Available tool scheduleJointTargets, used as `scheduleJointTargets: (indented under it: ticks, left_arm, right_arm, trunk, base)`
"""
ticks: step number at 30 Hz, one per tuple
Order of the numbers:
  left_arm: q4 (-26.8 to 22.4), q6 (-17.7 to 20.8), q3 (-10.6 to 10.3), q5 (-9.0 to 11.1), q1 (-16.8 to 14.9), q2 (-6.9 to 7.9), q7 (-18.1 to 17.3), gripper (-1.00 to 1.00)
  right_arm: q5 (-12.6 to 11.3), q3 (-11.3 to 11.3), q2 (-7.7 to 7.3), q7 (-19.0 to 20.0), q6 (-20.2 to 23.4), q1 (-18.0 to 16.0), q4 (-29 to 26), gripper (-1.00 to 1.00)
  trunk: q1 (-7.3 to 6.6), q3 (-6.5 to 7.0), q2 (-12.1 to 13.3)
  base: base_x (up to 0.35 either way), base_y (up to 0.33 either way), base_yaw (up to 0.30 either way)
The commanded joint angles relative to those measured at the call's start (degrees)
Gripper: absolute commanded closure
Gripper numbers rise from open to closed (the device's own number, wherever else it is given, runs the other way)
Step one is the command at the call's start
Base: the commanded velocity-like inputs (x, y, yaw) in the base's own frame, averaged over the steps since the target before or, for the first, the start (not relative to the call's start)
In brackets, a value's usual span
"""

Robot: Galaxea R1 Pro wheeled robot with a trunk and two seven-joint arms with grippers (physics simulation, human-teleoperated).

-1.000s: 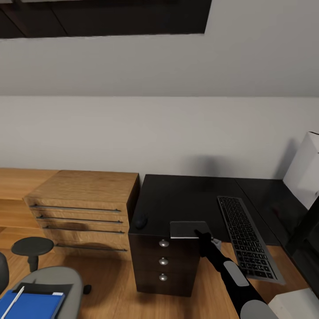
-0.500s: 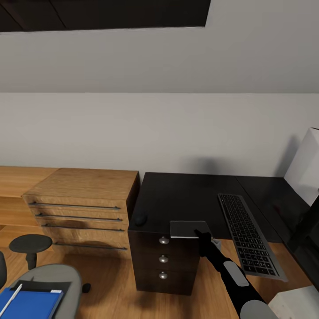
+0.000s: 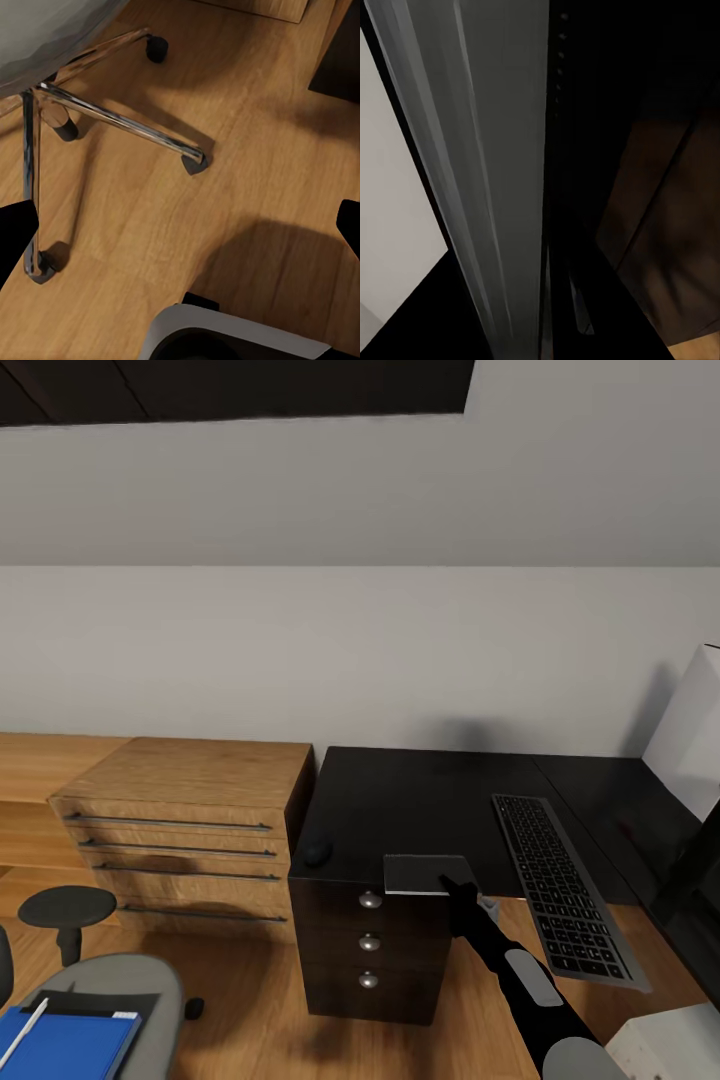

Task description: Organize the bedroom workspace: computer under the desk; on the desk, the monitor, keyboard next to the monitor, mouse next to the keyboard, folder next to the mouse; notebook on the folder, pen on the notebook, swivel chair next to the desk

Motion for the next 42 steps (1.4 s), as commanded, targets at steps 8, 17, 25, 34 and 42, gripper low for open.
scheduleJointTargets:
  ticks: [8, 17, 25, 34, 42]
  left_arm:
    - [-0.14, -0.05, 0.35, -0.57, 0.03, -0.02, 0.37, -1.0]
    - [-0.14, -0.05, 0.35, -0.55, 0.03, -0.02, 0.37, -1.0]
    - [-0.13, -0.05, 0.35, -0.54, 0.03, -0.02, 0.37, -1.0]
    - [-0.11, -0.05, 0.35, -0.53, 0.03, -0.02, 0.37, -1.0]
    - [-0.13, -0.05, 0.36, -0.53, 0.03, -0.02, 0.37, -1.0]
  right_arm:
    - [0.44, -0.48, 0.06, -2.11, 0.25, -0.03, 0.14, 1.0]
    - [0.46, -0.48, 0.05, -2.11, 0.22, -0.03, 0.14, 1.0]
    - [0.46, -0.47, 0.05, -2.11, 0.25, -0.03, 0.14, 1.0]
    - [0.47, -0.46, 0.05, -2.11, 0.25, -0.03, 0.14, 1.0]
    - [0.47, -0.46, 0.05, -2.11, 0.25, -0.03, 0.14, 1.0]
  trunk:
    - [0.01, -0.05, -0.02]
    - [0.01, -0.05, -0.02]
    - [0.01, -0.05, -0.02]
    - [0.01, -0.05, -0.02]
    - [-0.87, 0.67, 1.59]
  base:
    - [0.0, 0.0, 0.0]
    - [0.0, 0.0, 0.0]
    - [0.0, 0.0, 0.0]
    - [0.0, 0.0, 0.0]
    - [0.0, 0.0, 0.0]
